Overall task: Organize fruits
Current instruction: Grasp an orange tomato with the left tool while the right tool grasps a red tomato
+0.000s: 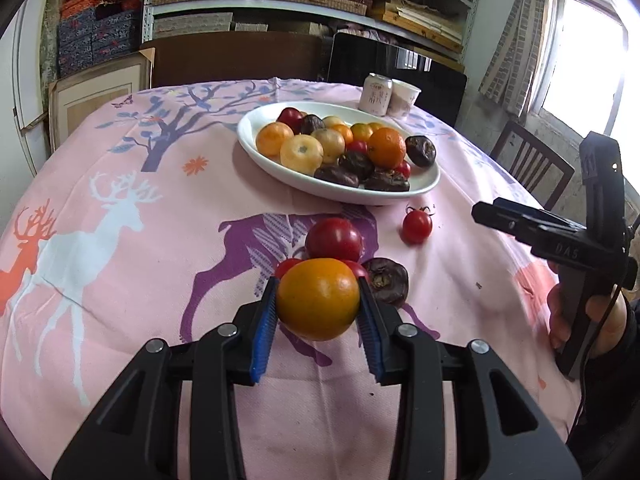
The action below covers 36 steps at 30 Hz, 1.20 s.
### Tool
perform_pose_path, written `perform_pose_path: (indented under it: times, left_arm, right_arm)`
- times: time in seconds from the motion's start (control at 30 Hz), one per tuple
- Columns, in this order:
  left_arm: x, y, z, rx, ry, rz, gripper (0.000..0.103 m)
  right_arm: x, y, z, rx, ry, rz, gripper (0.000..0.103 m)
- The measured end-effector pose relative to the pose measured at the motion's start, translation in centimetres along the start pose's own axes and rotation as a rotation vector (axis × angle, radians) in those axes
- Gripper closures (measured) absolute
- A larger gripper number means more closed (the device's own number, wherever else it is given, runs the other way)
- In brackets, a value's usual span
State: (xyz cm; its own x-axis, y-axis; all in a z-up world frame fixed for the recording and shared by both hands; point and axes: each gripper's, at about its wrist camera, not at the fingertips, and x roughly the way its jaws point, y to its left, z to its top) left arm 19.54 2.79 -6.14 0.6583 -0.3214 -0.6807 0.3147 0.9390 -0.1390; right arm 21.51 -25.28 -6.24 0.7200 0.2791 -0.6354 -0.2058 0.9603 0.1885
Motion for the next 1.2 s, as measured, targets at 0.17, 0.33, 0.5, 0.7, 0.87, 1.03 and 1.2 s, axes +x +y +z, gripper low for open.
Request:
perform_pose_path:
  times: [0.17,0.33,0.5,0.7,0.87,1.03,1.2]
  left_arm:
    - [-1.2,0.1,0.1,-0.007,-0.061,0.020,0.066]
    - [-2.0,0.8,0.2,-0.029,-0.093,0.022,0.066]
    - [-2.5,1.0,0.2,-0.038,-0.115,0.008,0.066]
    - [-2.8,1.4,0.2,-0.051,-0.123,0.001,0.066]
    - [-2.6,1.4,0.2,-0.051,-0.113,0.003,0.066]
    - [-2.5,1.7,0.2,-0.063,-0.111,0.006,0.066]
    - [-2.7,2.4,0.3,-0.090,-0.122,0.011,0.066]
  right_arm:
    - [0.5,2.2,-0.1,-0.083,0.024,-0.013,0.016]
    - [2.0,4.7,0.3,-0.161,0.080,-0.066,0.016]
    - [5.0,5.4,1.1,-0.149,0.168,-0.088,0.027]
    - [7.1,5.0,1.3,-0.113,0.227,-0.100,0.043]
    - [6.5,5.8,0.9,-0.143,0.206,-0.090,0.071]
    - [5.5,5.0,0.7,-0.090,0.185,-0.044,0.072]
    - [3.7,4.3,0.5,-0.057,0.144,-0.010,0.072]
